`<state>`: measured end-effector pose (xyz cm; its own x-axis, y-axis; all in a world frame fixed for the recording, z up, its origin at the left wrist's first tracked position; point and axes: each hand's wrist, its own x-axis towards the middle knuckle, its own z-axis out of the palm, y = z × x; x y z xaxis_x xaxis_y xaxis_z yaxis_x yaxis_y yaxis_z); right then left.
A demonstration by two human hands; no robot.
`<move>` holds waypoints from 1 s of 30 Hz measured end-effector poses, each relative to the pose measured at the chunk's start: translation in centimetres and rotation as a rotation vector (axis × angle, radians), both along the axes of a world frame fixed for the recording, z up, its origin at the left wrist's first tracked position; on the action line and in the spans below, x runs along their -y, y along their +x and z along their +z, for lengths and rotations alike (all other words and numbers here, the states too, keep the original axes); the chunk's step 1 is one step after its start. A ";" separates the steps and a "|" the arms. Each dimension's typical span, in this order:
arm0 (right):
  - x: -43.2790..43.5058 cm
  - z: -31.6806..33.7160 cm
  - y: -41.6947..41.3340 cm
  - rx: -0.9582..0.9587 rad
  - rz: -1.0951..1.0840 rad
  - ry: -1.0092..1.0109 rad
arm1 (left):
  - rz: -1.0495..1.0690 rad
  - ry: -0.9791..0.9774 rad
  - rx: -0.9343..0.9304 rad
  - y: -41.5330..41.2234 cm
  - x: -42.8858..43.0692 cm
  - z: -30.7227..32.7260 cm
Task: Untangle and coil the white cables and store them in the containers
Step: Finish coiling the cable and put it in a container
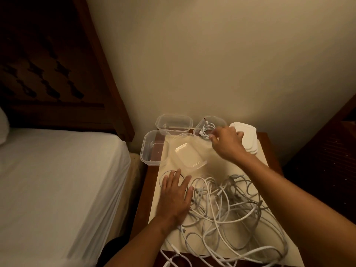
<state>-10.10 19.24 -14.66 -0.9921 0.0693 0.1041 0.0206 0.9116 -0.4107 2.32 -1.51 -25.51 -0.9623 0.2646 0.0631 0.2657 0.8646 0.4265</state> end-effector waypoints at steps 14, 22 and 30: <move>1.3 5.1 16.1 0.153 0.054 -0.359 | -0.018 0.451 0.043 -0.7 -0.8 11.0; 2.5 8.2 18.5 -0.072 0.120 -1.048 | -0.237 0.951 0.338 -0.2 -2.8 23.7; 3.8 8.0 21.8 -0.143 0.342 -1.028 | -0.164 1.213 0.349 0.9 -4.1 31.3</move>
<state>11.72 15.48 -6.68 -0.9589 -0.0880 0.2698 -0.2768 0.0801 -0.9576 3.19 2.56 5.82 -0.9383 0.3318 0.0978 0.0463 -0.1598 0.9861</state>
